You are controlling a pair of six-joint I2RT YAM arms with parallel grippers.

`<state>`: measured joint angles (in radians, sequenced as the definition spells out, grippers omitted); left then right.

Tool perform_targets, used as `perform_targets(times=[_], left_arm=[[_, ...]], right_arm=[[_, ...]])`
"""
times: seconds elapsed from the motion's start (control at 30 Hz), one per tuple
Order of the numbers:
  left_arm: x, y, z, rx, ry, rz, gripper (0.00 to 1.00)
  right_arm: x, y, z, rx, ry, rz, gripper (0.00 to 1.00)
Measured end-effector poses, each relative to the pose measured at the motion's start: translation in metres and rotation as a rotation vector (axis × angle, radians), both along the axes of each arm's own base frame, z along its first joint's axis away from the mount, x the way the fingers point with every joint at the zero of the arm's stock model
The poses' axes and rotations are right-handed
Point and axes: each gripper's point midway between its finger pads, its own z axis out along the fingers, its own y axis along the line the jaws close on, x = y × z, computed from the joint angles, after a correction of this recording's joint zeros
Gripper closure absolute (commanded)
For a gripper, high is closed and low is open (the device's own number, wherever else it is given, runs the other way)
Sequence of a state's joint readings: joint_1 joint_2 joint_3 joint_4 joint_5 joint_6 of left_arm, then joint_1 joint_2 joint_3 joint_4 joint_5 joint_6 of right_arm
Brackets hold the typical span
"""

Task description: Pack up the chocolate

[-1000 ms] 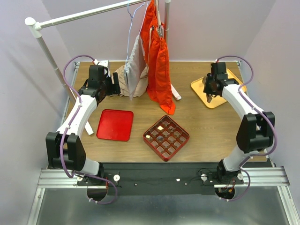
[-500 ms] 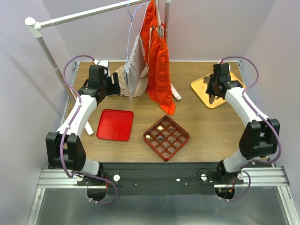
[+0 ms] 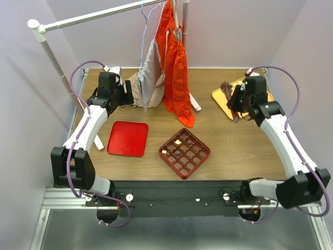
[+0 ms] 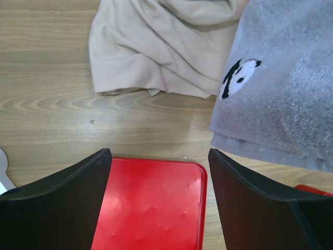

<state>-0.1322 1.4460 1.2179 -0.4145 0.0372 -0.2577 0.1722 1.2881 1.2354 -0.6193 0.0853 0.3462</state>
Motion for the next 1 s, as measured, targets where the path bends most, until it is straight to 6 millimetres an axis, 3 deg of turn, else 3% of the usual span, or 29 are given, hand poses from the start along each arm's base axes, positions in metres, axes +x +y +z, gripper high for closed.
perform_targets(times=[0.2, 0.4, 0.6, 0.83, 1.0], left_arm=[[0.005, -0.001, 0.014, -0.004, -0.03, 0.001, 0.15], [0.01, -0.001, 0.025, -0.011, -0.053, 0.003, 0.15], [0.01, -0.002, 0.022, -0.019, -0.043, 0.01, 0.16], [0.009, -0.002, 0.019, -0.022, -0.025, 0.015, 0.15], [0.01, -0.002, 0.023, -0.022, -0.027, 0.016, 0.15]], right_arm=[[-0.065, 0.047, -0.012, 0.046, 0.099, 0.18, 0.87], [-0.114, 0.058, -0.012, 0.079, 0.187, 0.276, 0.87], [-0.145, 0.071, -0.013, 0.119, 0.262, 0.367, 0.87], [-0.174, 0.11, -0.015, 0.13, 0.299, 0.55, 0.87], [-0.193, 0.139, -0.026, 0.105, 0.355, 0.665, 0.87]])
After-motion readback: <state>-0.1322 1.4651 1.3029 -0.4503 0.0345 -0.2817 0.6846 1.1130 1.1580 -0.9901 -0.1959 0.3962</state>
